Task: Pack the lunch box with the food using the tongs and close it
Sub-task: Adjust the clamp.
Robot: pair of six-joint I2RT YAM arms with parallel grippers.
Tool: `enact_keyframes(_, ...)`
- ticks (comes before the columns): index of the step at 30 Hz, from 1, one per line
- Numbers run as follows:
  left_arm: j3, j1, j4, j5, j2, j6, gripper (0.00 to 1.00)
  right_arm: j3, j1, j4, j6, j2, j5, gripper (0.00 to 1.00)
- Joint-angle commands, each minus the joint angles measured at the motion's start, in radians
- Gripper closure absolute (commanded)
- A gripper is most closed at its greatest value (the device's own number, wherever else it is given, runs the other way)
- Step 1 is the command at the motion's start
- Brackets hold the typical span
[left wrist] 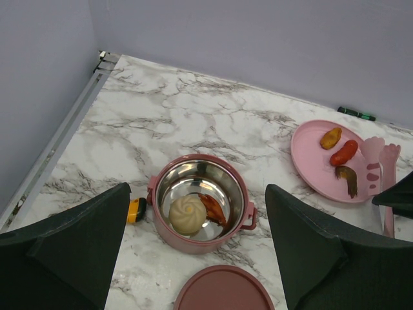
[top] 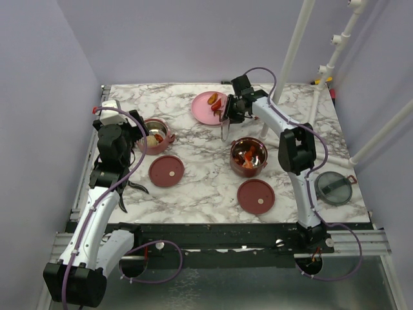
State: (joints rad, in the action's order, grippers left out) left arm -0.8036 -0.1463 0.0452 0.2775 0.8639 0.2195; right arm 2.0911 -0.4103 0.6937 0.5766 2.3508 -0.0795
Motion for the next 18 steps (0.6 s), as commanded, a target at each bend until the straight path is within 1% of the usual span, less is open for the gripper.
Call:
enact_keyframes(1,0.007,-0.004,-0.019,-0.019,-0.011,0.001,0.13,-0.019,0.000,-0.026,-0.028,-0.072,-0.048,0.61)
enact_keyframes(6,0.006,-0.005,-0.021,-0.033,-0.009,-0.002,0.14,-0.161,-0.026,-0.137,-0.099,-0.188,-0.091,0.61)
enact_keyframes(9,0.005,-0.004,-0.039,-0.097,0.000,0.026,0.14,-0.267,-0.048,-0.211,-0.162,-0.280,-0.115,0.61)
enact_keyframes(10,0.004,-0.004,-0.041,-0.132,0.007,0.050,0.13,-0.293,-0.059,-0.227,-0.183,-0.310,-0.119,0.61)
enact_keyframes(15,0.024,-0.005,-0.172,-0.332,0.070,0.241,0.13,-0.421,-0.081,-0.290,-0.249,-0.415,-0.164,0.61)
enact_keyframes(18,0.079,-0.006,-0.273,-0.395,0.109,0.348,0.13,-0.458,-0.090,-0.308,-0.262,-0.432,-0.189,0.61)
